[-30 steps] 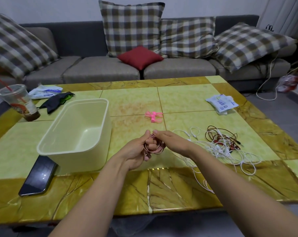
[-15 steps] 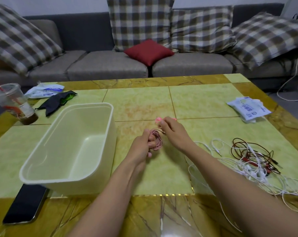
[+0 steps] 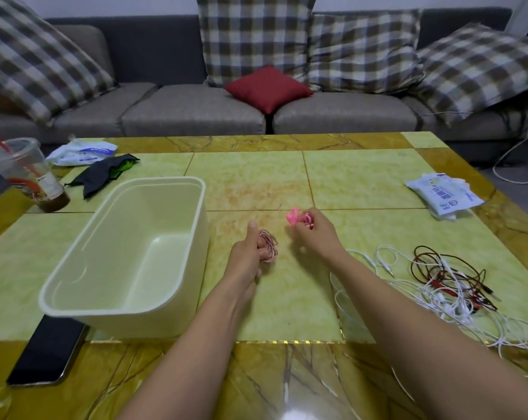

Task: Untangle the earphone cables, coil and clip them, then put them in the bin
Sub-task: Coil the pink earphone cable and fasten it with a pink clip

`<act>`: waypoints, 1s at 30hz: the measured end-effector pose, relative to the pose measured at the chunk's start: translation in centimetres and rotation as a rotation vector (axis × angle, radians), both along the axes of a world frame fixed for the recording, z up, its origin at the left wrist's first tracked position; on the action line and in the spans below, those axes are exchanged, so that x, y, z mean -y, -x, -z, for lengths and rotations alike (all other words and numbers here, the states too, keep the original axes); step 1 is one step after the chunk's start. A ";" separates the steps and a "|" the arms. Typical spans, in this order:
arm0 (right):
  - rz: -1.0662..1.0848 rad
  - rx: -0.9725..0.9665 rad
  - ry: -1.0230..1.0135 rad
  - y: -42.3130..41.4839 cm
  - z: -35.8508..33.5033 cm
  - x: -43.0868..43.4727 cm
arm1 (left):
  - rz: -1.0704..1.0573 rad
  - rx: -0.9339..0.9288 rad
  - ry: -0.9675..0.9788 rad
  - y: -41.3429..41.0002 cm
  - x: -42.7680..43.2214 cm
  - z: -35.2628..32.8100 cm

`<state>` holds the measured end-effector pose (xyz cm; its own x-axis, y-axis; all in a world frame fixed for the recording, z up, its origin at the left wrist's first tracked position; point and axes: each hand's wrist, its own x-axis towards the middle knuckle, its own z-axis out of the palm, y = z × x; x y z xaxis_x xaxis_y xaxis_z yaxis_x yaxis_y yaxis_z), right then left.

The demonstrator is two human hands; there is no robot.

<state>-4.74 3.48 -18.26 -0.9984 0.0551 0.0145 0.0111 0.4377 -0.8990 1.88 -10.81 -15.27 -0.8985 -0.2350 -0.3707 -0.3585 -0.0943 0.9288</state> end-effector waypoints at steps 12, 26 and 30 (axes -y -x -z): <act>-0.210 0.288 0.595 -9.7 -4.6 -1.9 | -0.071 0.047 -0.080 -6.3 -0.8 -2.8; -0.387 0.148 0.349 -13.2 -3.5 -2.4 | 0.196 -0.032 0.036 -9.7 -0.6 -2.9; -0.352 0.153 0.362 -13.0 -3.1 -2.0 | 0.234 -0.007 0.009 -9.3 0.0 -2.4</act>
